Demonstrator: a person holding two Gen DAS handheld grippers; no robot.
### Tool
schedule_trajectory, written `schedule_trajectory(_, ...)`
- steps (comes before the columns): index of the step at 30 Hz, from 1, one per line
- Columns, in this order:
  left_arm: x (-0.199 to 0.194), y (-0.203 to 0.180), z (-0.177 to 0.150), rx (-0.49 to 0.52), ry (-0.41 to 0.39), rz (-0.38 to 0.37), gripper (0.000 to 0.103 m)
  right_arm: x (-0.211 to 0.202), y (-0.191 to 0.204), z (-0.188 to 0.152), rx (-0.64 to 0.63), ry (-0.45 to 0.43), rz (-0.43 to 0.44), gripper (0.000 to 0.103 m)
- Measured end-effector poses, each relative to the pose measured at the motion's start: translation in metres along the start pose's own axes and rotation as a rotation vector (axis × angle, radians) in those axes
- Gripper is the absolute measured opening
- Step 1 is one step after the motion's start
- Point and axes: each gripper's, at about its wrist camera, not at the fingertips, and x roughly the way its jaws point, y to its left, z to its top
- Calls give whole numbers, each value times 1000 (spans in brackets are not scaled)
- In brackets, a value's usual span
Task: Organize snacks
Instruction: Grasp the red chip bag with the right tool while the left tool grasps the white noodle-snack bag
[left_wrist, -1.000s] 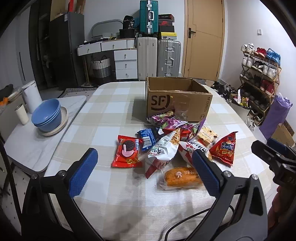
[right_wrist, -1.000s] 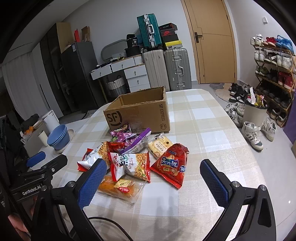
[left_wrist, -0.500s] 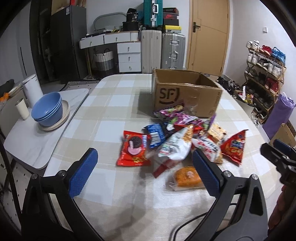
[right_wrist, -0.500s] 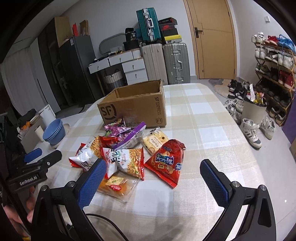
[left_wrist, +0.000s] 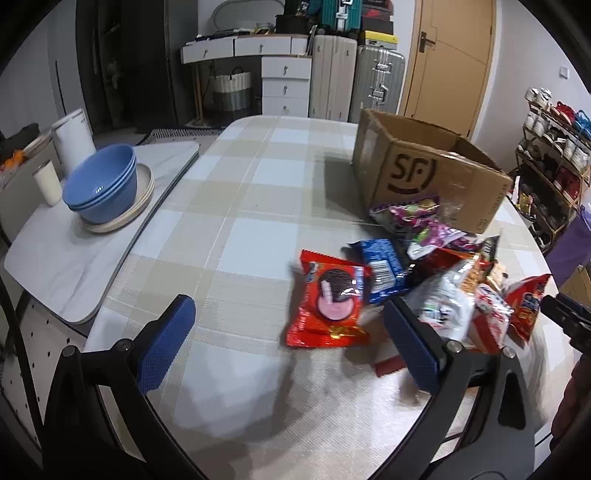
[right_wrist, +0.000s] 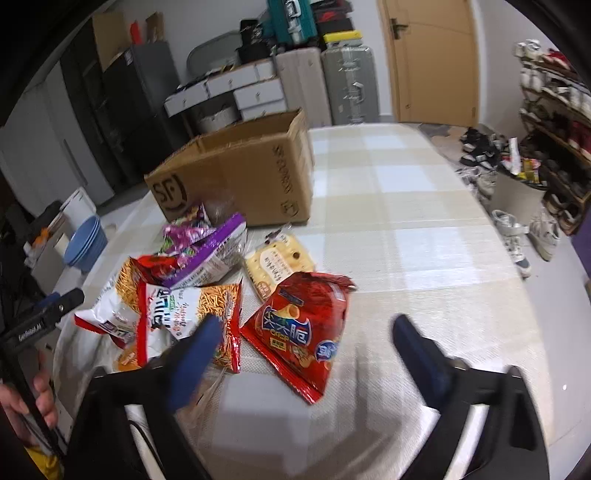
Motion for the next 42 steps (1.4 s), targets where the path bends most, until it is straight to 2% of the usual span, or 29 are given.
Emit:
schedule_trajectory(2,9,6,1,-14,16,-1,101,13,0,1,-9,33,-5,75)
schedule_trajectory(6,17,14,0,-35,37,-10,101,31,0,3,-13,54,-5,71)
schedule_trajectory(10,28,15,0,-39,59,-45,101,47,0,0,-14,91,27,58)
schedule_trajectory(15,30,4,-2,-17,70,-97,101,49,4,-5,-30,62,49,49)
schedule_trajectory(19,21,-6,-1,-5,49,-145,101,46,2,-6,-25,40,70,42)
schedule_trajectory(25,0,-21,4,31,2,-243,101,41,0,-9,-10,36,87,41)
schedule_trajectory(30,4,-53,0,143,61,-347,101,38,-4,-11,19,35,118,39)
schedule_trajectory(39,35,-74,-3,166,134,-395,101,29,-9,-13,43,12,147,39)
schedule_trajectory(40,37,-74,-3,170,136,-391,100,28,-10,-14,46,11,149,39)
schedule_trajectory(42,46,-76,-2,173,145,-378,90,28,-11,-15,49,10,147,39)
